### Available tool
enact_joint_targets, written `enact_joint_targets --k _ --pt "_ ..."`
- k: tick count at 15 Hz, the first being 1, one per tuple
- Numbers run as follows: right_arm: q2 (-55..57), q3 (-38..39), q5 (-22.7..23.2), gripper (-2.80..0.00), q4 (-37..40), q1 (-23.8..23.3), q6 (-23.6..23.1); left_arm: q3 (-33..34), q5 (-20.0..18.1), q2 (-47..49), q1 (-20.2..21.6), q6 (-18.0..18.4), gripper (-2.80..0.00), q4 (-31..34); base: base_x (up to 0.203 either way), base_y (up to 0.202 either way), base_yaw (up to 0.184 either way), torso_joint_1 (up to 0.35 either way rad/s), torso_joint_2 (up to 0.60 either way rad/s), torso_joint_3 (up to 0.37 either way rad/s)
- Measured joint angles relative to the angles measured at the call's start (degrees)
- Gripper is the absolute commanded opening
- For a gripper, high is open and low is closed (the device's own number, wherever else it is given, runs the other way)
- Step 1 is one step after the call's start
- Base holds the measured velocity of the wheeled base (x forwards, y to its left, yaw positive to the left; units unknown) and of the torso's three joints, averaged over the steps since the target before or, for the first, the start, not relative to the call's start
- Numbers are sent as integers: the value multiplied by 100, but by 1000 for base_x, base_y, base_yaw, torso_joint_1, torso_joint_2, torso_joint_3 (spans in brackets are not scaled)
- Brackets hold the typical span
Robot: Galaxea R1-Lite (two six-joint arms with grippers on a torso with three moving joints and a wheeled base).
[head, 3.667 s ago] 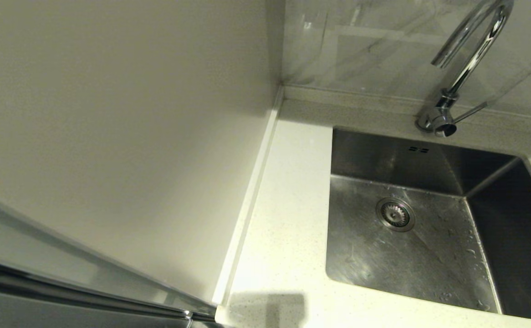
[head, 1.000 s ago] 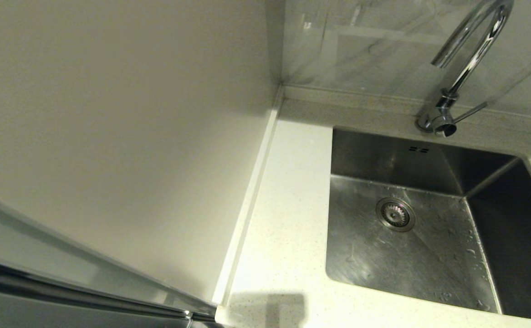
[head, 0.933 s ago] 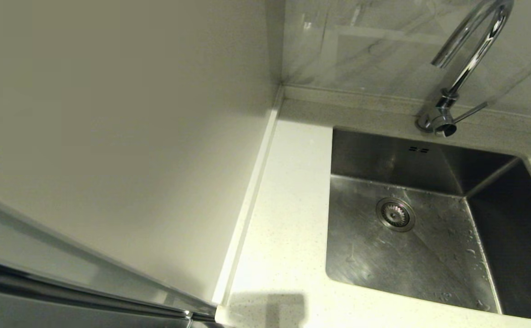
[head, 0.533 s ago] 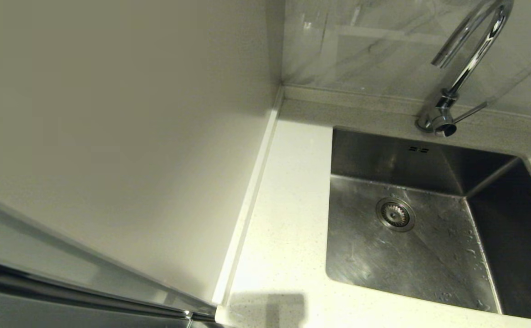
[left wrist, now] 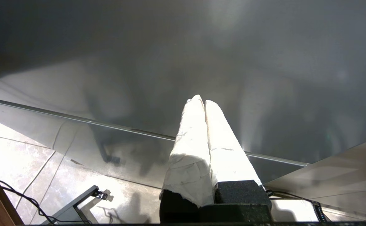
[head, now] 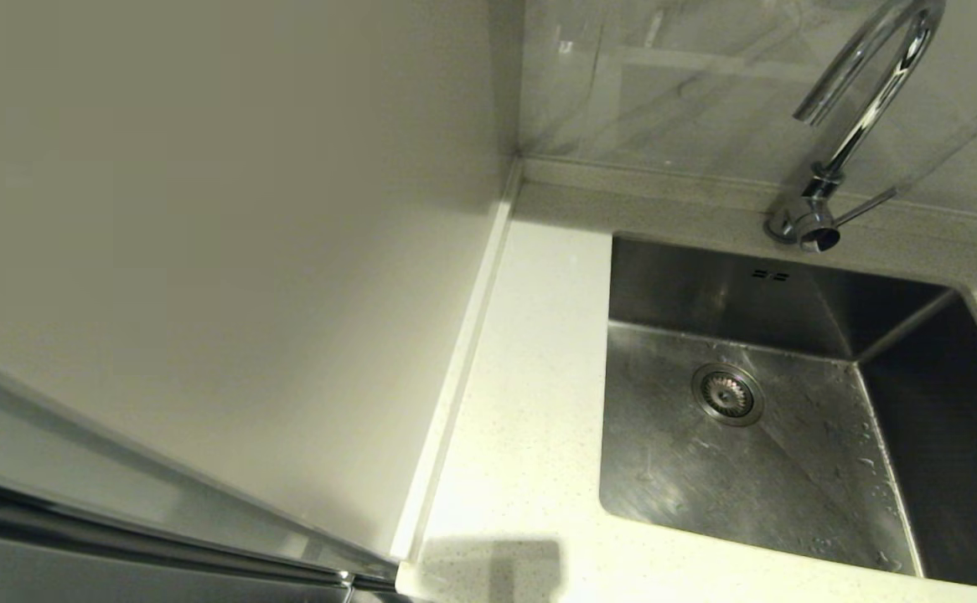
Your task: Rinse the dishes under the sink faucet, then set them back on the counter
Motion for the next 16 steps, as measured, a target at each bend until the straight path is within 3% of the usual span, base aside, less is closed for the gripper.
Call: enact_joint_targets --k 16 --pt "2 0 -1 -280 -2 0 -1 0 -2 0 -2 0 -280 0 0 0 0 0 0 0"
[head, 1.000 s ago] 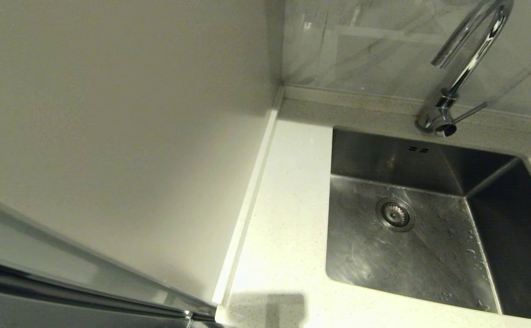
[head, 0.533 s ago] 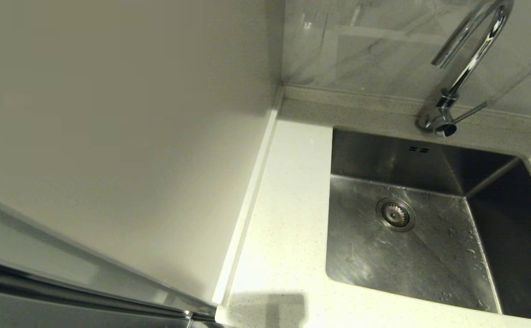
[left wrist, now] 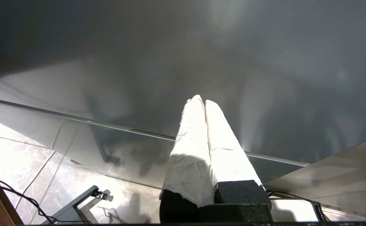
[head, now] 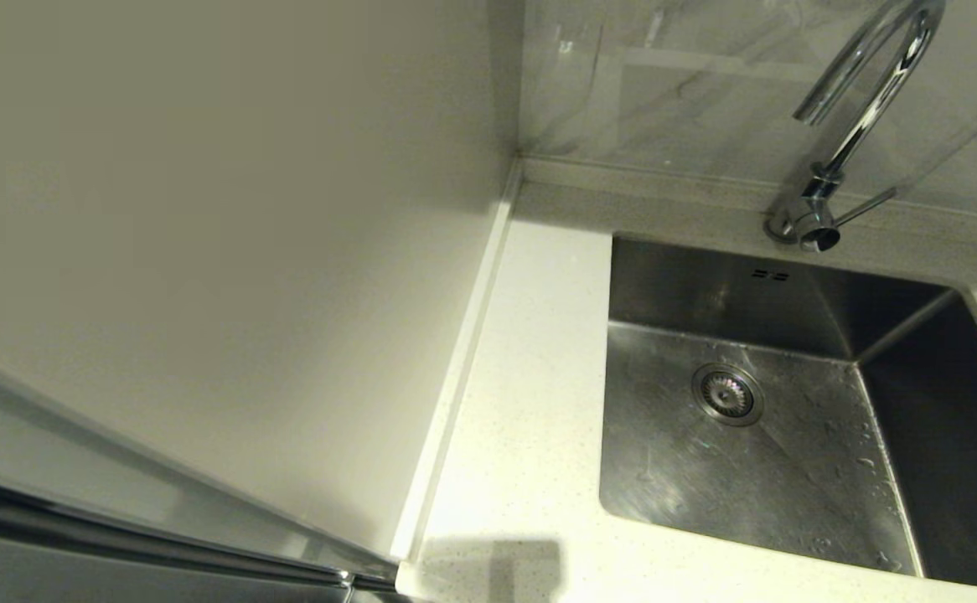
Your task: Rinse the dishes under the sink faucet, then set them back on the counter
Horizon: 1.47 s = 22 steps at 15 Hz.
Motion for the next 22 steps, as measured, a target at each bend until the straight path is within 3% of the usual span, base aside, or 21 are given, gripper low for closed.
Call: enact_joint_targets --k 22 --pt "0 0 0 -280 1 0 2 0 -2 0 0 1 -280 0 0 0 0 0 0 0"
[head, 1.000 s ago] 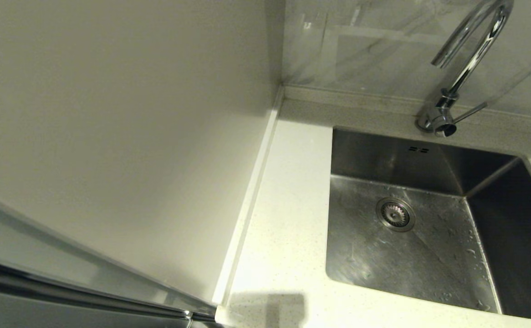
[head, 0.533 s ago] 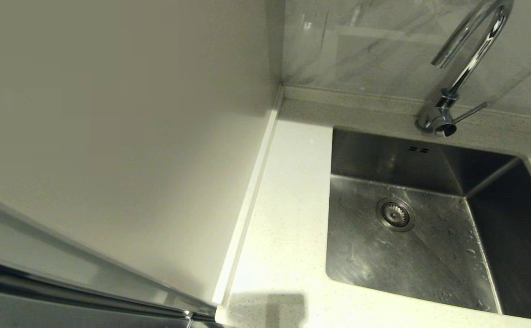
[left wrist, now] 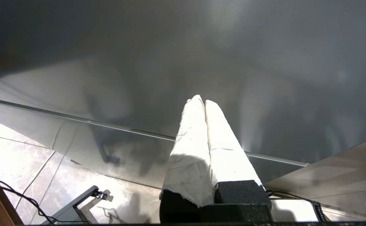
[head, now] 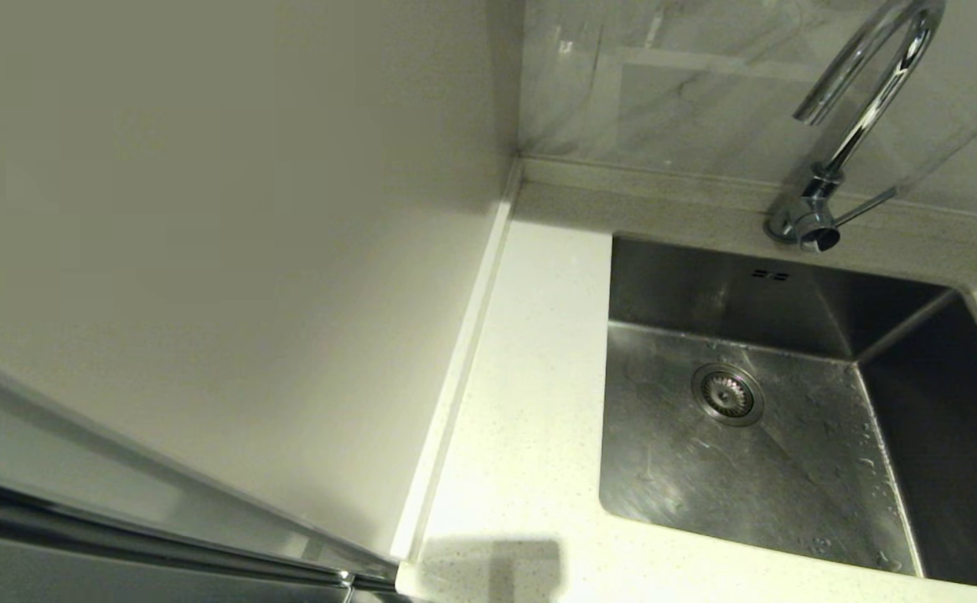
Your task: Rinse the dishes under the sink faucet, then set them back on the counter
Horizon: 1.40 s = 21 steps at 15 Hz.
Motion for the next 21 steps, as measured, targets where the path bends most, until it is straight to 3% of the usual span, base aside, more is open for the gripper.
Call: enact_joint_targets --k 21 --pt "0 0 -1 -280 -1 0 -1 0 4 0 0 0 -280 0 0 0 0 0 0 0"
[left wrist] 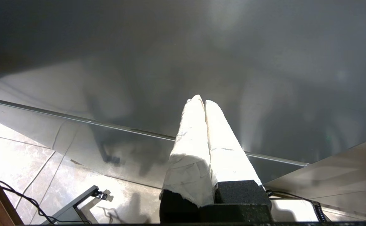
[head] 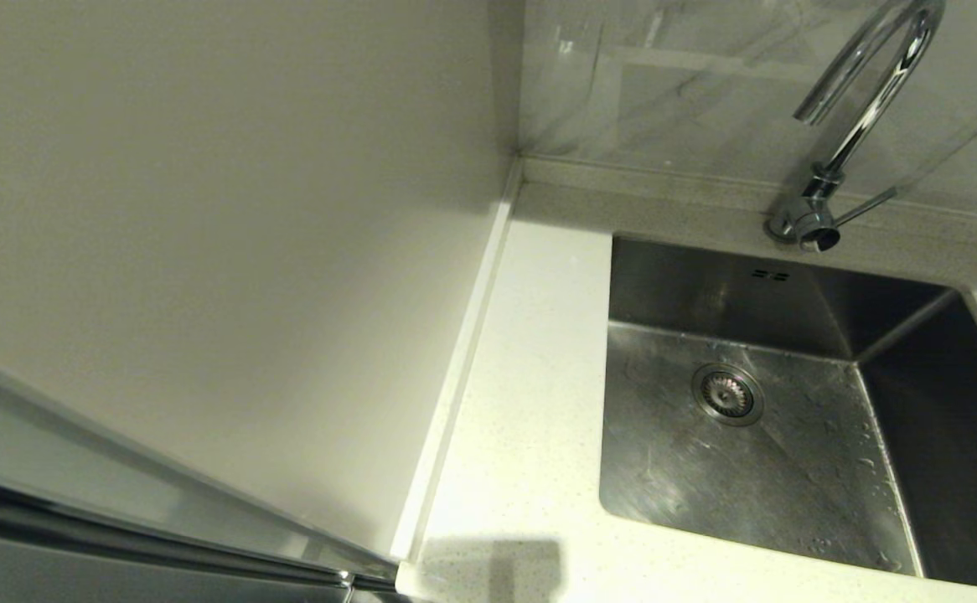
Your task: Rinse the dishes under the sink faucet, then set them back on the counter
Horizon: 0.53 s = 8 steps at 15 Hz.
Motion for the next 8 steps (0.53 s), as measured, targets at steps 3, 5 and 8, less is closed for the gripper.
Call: enact_joint_targets --k 3,5,8 --pt "0 0 0 -280 0 0 -2 0 -5 0 0 -1 -280 0 0 0 0 0 0 0" --pt "0 0 0 -280 0 0 -2 0 -2 0 0 -1 -280 0 0 0 0 0 0 0" --pt "0 0 -1 -280 0 0 1 0 -2 0 2 -1 -280 0 0 0 0 0 0 0"
